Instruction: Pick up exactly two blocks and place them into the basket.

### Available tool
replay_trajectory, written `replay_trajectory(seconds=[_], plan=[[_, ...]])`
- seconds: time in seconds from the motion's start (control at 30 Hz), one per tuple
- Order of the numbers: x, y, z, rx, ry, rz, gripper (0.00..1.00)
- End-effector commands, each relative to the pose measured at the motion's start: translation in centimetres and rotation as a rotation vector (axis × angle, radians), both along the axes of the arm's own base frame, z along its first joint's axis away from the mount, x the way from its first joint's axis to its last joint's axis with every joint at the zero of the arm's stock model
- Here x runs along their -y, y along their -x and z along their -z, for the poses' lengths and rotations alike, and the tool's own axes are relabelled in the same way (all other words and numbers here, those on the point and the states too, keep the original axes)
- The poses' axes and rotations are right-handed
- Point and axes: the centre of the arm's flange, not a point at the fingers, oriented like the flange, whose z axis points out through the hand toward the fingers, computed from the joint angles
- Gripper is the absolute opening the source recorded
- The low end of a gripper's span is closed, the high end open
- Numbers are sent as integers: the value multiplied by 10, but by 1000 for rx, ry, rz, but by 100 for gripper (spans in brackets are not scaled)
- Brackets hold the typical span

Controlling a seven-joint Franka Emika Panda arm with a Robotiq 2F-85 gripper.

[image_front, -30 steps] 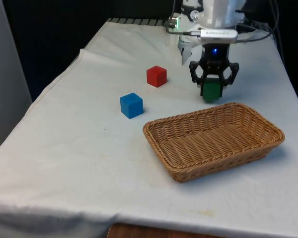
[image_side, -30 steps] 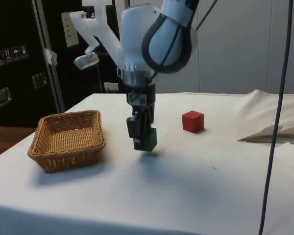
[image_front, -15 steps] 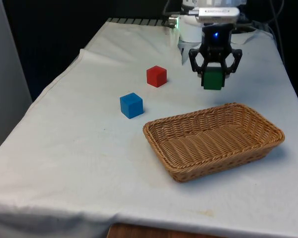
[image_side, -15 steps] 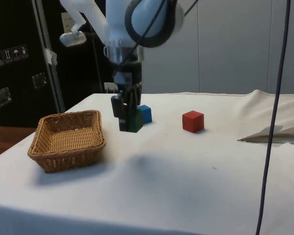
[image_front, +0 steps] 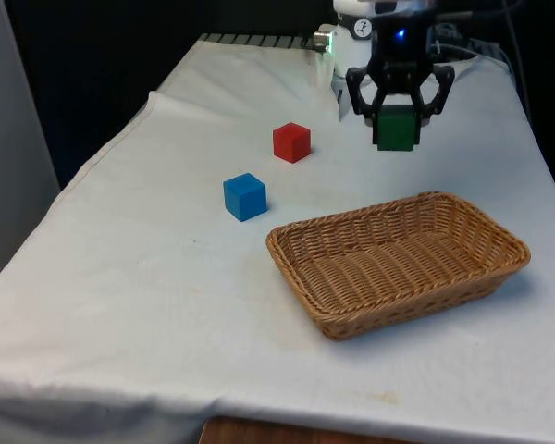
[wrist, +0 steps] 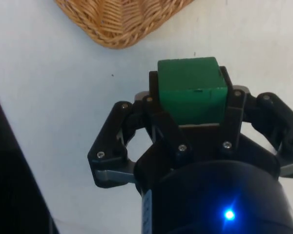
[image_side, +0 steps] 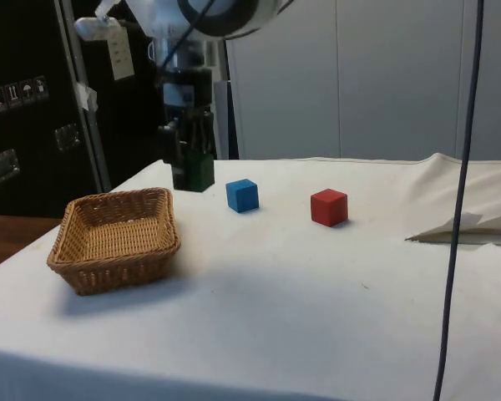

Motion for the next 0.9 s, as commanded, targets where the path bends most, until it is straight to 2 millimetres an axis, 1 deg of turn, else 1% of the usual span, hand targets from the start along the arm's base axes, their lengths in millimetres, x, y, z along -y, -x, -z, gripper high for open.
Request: replay_trajectory(seconds=[0.0,0.03,0.07,0.13,0.37,0.4,0.6,0.63,0.77,0.87], plan=[[1,-3,-7,-4,-18,-7,1],[1,-6,-10,-3,-21,-11,1],[2,-5,-6,2,-7,-4,1],[4,-12,-18,-1,-28,-19,1],[5,-27,-33,8,-34,-44,1],[6,-25,-32,13,-22,-39,1],[3,-39,-36,22,-24,-71,1],[5,-38,-36,26,-14,-67,1],[-1,-47,-34,29,-15,-84,1],[-7,-59,-28,34,0,-89,1]])
